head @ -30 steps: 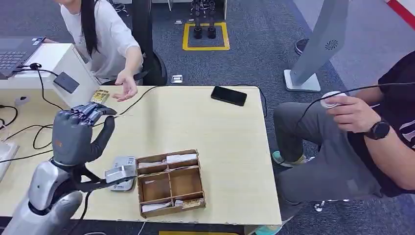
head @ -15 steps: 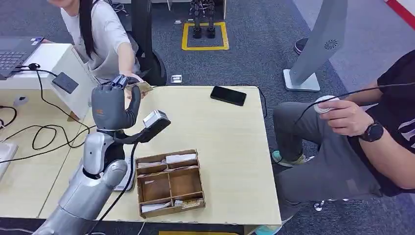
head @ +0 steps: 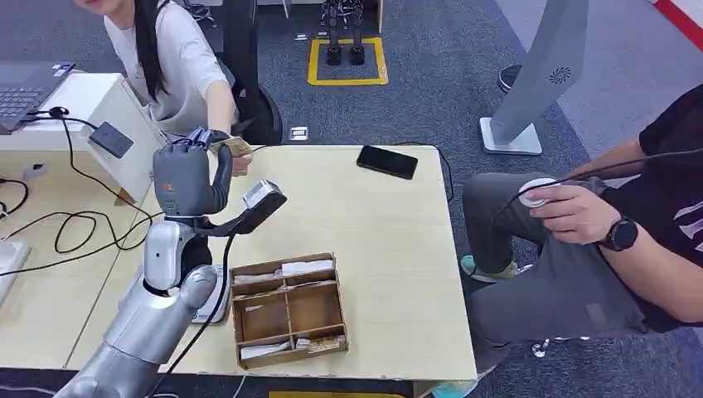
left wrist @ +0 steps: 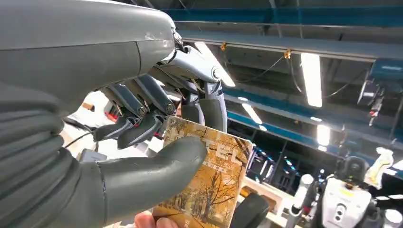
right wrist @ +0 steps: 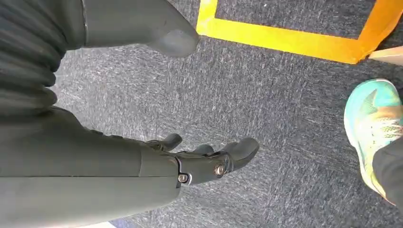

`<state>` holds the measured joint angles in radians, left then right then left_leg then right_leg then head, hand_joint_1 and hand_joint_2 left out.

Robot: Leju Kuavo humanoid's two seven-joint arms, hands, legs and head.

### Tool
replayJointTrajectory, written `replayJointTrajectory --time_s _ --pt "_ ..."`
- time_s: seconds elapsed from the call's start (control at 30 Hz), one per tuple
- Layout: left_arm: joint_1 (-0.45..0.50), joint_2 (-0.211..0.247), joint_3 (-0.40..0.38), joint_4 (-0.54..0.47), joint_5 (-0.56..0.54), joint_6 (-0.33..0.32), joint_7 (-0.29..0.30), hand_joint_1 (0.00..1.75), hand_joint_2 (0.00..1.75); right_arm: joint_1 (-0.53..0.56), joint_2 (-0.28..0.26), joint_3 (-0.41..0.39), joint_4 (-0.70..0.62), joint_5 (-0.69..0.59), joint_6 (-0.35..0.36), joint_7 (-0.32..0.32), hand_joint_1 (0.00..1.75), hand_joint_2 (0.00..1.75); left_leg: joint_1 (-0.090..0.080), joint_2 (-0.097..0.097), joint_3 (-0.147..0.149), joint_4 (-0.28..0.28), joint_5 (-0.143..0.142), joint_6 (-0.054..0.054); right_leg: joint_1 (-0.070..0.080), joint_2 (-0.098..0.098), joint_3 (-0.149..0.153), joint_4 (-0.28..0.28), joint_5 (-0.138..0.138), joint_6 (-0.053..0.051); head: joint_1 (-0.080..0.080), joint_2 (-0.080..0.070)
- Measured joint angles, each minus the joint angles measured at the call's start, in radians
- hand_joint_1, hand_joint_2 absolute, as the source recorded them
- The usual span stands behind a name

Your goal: Pass the card to the sensor for recognition and then transmit it.

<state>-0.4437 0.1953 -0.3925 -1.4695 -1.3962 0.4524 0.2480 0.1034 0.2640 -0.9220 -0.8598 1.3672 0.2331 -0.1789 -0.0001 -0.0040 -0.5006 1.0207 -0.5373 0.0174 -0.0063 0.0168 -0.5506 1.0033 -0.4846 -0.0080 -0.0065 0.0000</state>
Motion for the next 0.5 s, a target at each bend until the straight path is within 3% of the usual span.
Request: replayJointTrajectory --time_s 0.07,0.1,0.13,0.5 --pt "-0.001 0.0 0.003 0.012 -0.002 0.001 0.002 1.75 1.75 0.004 -0.006 0.016 0.004 -0.012 -0.006 0.003 0.0 1.75 0.0 0.0 0.0 0.0 0.0 0.0 0.0 0.0 0.0 0.0 0.0 0.0 0.0 0.0" --pt "-0.001 0.0 0.008 0.018 -0.005 0.002 0.003 1.47 1.75 0.005 -0.009 0.021 0.006 -0.02 -0.011 0.008 0.0 1.75 0.0 0.0 0.0 0.0 0.0 0.0 0.0 0.0 0.0 0.0 0.0 0.0 0.0 0.0" --pt "-0.001 0.0 0.012 0.025 -0.007 0.003 0.003 0.03 1.75 0.007 -0.013 0.029 0.01 -0.031 -0.016 0.012 0.0 1.75 0.0 0.0 0.0 0.0 0.0 0.0 0.0 0.0 0.0 0.0 0.0 0.0 0.0 0.0" --pt "-0.001 0.0 0.035 0.06 0.003 0.008 0.013 0.0 1.75 0.016 -0.04 0.086 0.039 -0.065 -0.033 0.019 0.0 1.75 0.0 0.0 0.0 0.0 0.0 0.0 0.0 0.0 0.0 0.0 0.0 0.0 0.0 0.0"
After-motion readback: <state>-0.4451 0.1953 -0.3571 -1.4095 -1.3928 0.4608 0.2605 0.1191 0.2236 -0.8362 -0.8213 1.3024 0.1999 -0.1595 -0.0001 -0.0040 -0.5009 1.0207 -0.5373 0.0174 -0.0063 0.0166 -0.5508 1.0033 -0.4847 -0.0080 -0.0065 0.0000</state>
